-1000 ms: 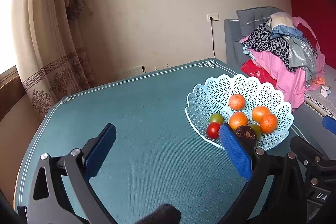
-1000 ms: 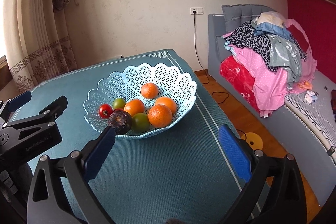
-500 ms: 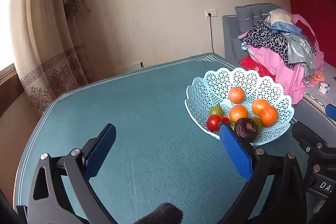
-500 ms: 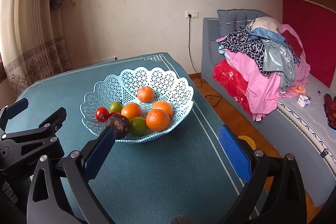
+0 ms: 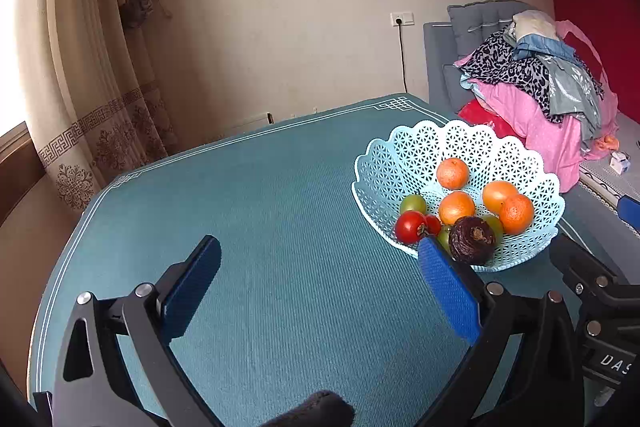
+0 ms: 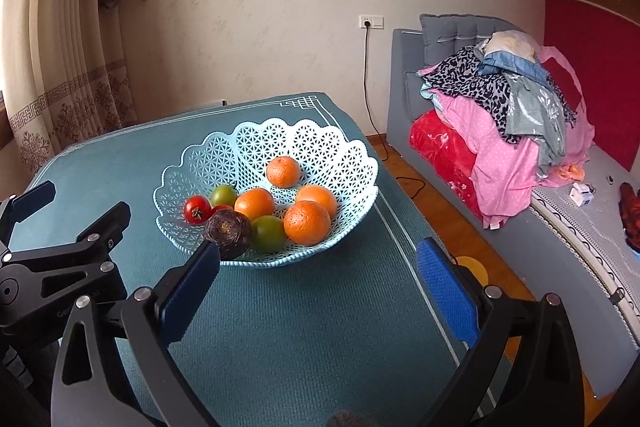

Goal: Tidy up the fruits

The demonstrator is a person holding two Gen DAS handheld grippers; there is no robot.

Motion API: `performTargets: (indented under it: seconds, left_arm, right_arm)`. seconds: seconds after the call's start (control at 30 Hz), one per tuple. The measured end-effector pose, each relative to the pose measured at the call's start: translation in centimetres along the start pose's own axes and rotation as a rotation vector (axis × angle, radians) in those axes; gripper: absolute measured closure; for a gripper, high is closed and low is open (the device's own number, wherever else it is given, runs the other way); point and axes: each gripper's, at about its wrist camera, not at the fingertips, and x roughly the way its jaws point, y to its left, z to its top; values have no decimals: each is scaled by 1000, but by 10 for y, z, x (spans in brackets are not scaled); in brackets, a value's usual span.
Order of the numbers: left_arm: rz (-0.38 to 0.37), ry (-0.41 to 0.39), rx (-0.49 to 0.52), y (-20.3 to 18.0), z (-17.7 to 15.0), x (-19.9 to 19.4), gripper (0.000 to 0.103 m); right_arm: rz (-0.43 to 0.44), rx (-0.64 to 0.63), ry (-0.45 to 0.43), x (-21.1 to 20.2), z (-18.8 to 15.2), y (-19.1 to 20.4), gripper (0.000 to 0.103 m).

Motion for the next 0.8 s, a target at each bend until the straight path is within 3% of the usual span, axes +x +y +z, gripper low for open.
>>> performTargets:
  seconds: [0.8]
  left_arm:
    - [6, 5, 18, -6, 0, 0, 3]
  right_arm:
    - [-17, -12, 42, 8, -2, 2, 5]
